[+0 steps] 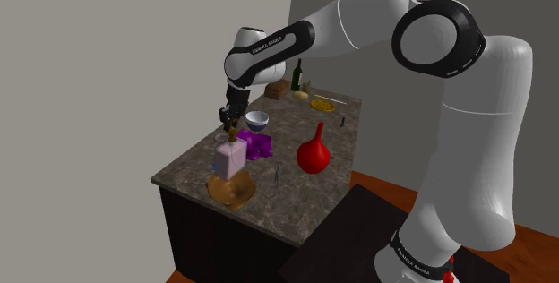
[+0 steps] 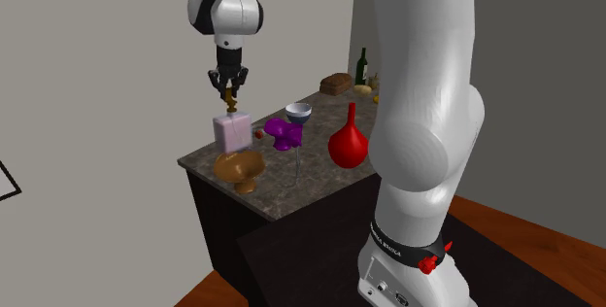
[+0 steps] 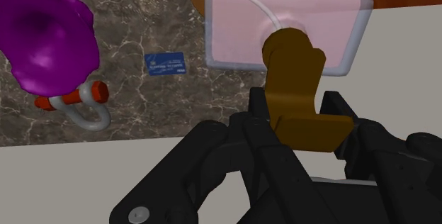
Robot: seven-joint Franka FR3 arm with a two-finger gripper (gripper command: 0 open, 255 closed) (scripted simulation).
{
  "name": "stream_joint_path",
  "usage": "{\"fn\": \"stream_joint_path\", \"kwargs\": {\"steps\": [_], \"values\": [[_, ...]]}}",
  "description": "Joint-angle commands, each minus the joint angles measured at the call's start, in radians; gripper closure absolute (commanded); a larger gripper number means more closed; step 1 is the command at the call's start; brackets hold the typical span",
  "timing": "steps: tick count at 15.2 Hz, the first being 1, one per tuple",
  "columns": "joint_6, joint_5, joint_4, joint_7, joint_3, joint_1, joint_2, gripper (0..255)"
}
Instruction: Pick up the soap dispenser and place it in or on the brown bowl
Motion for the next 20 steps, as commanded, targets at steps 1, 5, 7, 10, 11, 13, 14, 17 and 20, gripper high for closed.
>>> {"fn": "stream_joint_path", "kwargs": {"steps": [1, 5, 7, 10, 11, 13, 14, 17, 20], "values": [[0.022, 0.005, -0.009, -0.004, 0.002, 0.0, 0.012, 255], [0.066, 0.018, -0.026, -0.015, 0.008, -0.003, 0.04, 255], [0.088, 0.025, -0.033, -0.021, 0.01, -0.005, 0.055, 255], [0.089, 0.025, -0.033, -0.022, 0.011, -0.005, 0.056, 255], [0.089, 0.025, -0.033, -0.022, 0.011, -0.005, 0.056, 255], [0.089, 0.025, -0.033, -0.022, 0.011, -0.005, 0.056, 255], [0.089, 0.025, -0.033, -0.022, 0.011, -0.005, 0.056, 255], [0.089, 0.025, -0.033, -0.022, 0.011, -0.005, 0.056, 0], [0.089, 0.025, -0.033, -0.022, 0.011, -0.005, 0.056, 0]]}}
